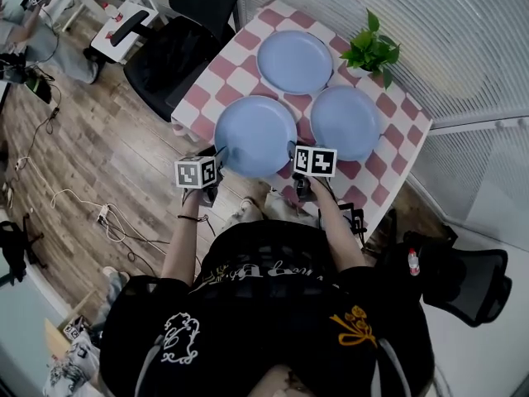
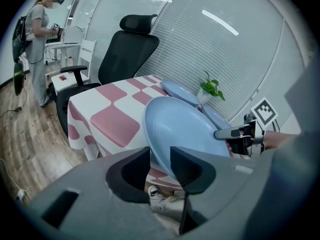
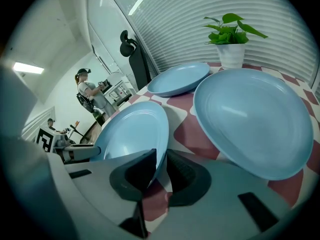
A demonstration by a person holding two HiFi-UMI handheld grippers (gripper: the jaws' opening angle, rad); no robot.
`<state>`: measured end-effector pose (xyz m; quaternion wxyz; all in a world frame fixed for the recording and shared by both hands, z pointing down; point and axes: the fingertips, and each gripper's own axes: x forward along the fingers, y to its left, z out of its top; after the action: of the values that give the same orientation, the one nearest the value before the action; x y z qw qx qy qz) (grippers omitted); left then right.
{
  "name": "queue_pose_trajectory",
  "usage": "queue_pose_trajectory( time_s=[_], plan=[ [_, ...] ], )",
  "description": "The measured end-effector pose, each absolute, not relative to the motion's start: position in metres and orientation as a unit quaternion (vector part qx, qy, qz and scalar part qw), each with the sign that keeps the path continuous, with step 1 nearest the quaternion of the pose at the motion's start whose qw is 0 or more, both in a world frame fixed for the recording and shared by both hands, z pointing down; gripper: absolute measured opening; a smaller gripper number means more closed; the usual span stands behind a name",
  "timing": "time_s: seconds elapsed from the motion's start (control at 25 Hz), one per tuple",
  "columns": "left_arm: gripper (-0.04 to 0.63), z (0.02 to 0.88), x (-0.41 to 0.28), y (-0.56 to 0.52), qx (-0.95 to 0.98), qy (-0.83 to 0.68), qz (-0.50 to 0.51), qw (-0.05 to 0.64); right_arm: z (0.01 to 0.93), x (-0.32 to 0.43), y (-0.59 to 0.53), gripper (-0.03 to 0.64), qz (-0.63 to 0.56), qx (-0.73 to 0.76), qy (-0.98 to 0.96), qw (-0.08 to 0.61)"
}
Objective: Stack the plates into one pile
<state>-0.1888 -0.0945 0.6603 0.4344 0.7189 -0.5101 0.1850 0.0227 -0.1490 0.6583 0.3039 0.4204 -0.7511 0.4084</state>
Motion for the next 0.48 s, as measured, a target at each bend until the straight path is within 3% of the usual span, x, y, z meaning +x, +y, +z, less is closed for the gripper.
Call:
queue_pose_trajectory(
  time_s=[0.48],
  plan=[
    [0.124, 0.625, -0.179, -0.092, 0.728, -0.523, 0.126, 0.426, 0.609, 0.030, -0.163, 0.048, 0.397, 0.435, -0.766, 0.259]
  ],
)
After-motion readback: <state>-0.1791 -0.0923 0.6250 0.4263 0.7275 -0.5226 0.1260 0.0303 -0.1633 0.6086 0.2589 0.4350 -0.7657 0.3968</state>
